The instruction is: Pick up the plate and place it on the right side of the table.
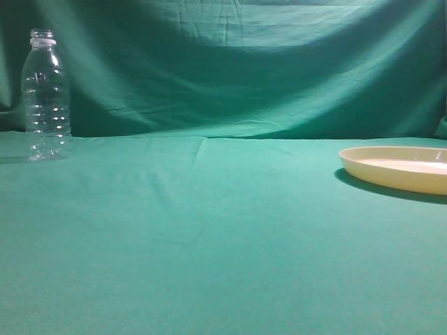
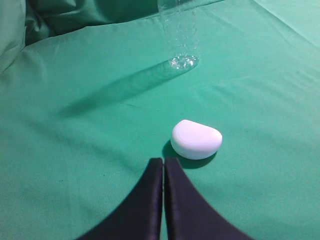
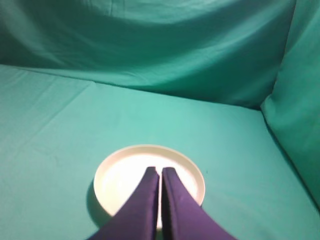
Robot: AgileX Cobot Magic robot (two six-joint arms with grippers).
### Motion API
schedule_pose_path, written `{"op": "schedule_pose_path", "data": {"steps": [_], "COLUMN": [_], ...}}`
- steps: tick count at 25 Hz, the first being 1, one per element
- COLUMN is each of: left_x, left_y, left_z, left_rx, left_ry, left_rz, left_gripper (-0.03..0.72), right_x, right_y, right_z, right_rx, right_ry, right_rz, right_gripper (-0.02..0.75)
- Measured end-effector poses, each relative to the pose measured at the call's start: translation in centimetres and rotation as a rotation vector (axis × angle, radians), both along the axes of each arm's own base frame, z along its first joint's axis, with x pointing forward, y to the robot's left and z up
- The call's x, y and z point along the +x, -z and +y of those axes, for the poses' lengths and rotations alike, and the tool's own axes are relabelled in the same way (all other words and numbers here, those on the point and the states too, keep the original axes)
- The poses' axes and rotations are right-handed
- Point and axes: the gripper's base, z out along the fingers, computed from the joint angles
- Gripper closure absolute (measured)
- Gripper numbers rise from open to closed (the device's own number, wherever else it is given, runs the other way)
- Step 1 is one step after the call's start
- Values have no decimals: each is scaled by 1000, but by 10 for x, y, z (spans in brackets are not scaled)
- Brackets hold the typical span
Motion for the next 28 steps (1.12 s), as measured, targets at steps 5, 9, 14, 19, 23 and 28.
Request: {"op": "schedule_pose_path", "data": {"steps": [5, 9, 14, 19, 23, 28], "left_x": [0, 0, 0, 0, 0, 0], "left_y": [0, 0, 0, 0, 0, 0], "left_z": [0, 0, 0, 0, 0, 0], "left_rx": [0, 0, 0, 0, 0, 0], "left_ry": [0, 0, 0, 0, 0, 0], "left_rz": [0, 0, 0, 0, 0, 0], "left_gripper": [688, 688, 688, 688, 688, 688], "right_x": [9, 14, 14, 14, 14, 14], "right_y": [48, 78, 82, 85, 85, 85], "right_z": [-1, -1, -1, -1, -1, -1], "right_rx": [31, 69, 116, 118, 123, 125], "right_ry": [27, 50, 63, 63, 63, 62], "right_rz": [53, 91, 118, 148, 150, 151], "right_gripper": [738, 738, 738, 738, 738, 738]}}
